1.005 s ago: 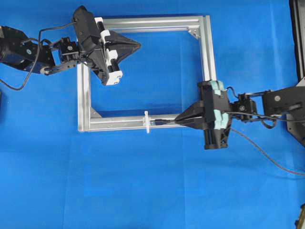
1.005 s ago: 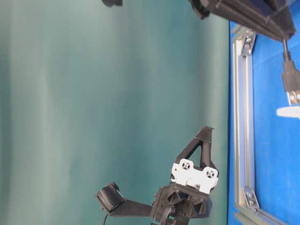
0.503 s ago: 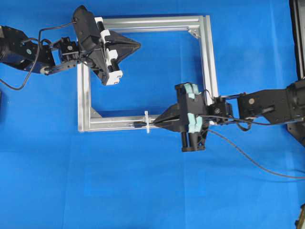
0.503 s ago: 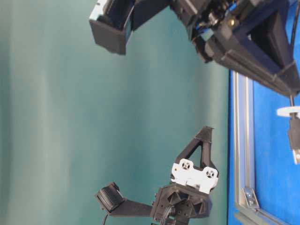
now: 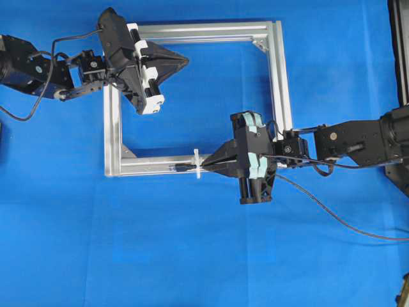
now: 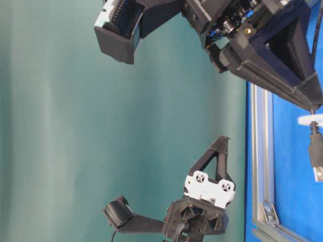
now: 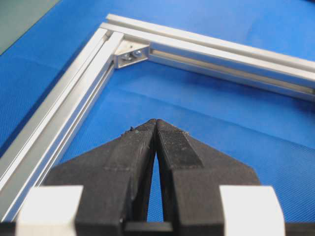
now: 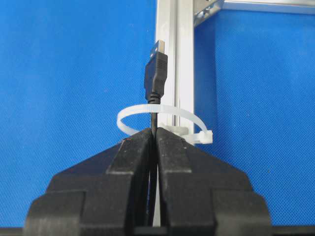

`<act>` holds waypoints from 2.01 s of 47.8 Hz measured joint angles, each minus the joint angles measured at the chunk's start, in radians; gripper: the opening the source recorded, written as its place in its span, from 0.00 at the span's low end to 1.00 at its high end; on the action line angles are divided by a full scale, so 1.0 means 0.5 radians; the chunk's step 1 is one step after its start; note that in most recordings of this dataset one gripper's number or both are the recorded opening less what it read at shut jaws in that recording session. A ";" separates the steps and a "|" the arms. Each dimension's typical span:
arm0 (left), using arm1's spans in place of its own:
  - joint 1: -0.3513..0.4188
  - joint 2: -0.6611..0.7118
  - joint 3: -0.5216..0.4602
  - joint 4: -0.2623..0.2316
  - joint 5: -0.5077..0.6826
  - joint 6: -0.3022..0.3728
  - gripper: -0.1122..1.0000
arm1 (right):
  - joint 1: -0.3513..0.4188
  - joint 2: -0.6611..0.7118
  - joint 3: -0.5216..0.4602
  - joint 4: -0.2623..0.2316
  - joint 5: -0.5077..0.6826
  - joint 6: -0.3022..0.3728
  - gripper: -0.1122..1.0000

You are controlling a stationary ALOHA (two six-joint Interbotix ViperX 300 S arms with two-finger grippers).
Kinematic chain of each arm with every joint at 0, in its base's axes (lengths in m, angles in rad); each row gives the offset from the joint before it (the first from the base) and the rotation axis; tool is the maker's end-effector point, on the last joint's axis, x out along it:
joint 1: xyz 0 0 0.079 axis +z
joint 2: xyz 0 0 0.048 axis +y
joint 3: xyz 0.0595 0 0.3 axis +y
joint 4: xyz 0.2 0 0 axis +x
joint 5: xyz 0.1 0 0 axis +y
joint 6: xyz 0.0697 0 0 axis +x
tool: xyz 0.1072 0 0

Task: Insert the wire through the string loop located in the center.
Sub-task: 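Push the USB plug through the zip-tie loop with the right gripper, then move the open left gripper to the plug emerging from the loop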

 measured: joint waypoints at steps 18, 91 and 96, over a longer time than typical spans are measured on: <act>-0.144 -0.086 0.169 0.000 0.003 -0.037 0.10 | -0.003 0.000 0.000 0.000 -0.003 0.000 0.08; -0.807 -0.181 0.202 0.003 0.064 -0.129 0.52 | -0.018 0.000 0.000 -0.003 -0.003 0.000 0.08; -0.804 -0.178 0.193 0.003 0.071 -0.147 0.80 | -0.018 0.000 0.000 -0.003 0.000 0.000 0.08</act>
